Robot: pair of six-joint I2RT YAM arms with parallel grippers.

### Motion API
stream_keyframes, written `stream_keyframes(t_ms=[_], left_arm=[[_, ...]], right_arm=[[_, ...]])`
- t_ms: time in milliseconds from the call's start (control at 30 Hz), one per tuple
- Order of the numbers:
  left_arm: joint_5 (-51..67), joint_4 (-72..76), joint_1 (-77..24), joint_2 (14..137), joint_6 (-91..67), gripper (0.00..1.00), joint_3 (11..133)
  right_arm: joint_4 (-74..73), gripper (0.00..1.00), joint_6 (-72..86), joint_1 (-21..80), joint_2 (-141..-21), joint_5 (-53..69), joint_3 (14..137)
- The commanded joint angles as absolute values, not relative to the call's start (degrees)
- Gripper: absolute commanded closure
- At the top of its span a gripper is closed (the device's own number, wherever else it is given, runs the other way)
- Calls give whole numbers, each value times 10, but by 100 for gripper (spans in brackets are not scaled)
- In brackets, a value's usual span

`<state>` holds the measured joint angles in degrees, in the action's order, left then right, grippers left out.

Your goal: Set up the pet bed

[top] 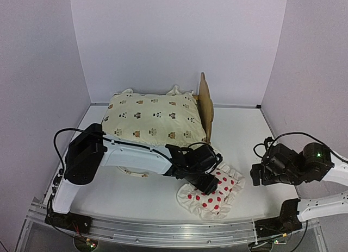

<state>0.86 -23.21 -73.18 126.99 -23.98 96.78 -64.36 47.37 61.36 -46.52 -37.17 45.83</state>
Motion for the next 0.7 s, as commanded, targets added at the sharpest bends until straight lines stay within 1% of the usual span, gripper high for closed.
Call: stream_keyframes(t_ms=[0, 33, 100, 133, 167, 200, 333, 533, 667], left_arm=[[14, -258, -730, 1307, -243, 43, 1013], [18, -261, -730, 1310, -245, 53, 1018], [23, -263, -730, 1313, -250, 80, 1022], [23, -260, -731, 1307, -253, 90, 1019], [22, -258, -731, 1299, -254, 96, 1015], [22, -258, -731, 1290, -255, 100, 1012], [11, -266, -732, 1227, -250, 100, 1007], [-116, -328, -720, 1138, -231, 100, 1045], [-142, -339, -688, 1083, -220, 100, 1063]], right_arm=[[-659, 2, 475, 610, -446, -390, 449], [-661, 2, 475, 610, -443, -390, 448], [-664, 2, 475, 610, -438, -393, 448], [-665, 2, 476, 610, -437, -394, 449], [-665, 2, 477, 611, -436, -395, 449], [-666, 2, 477, 611, -435, -397, 450], [-667, 2, 478, 610, -437, -403, 459], [-668, 2, 481, 610, -434, -411, 473], [-667, 2, 481, 610, -431, -414, 480]])
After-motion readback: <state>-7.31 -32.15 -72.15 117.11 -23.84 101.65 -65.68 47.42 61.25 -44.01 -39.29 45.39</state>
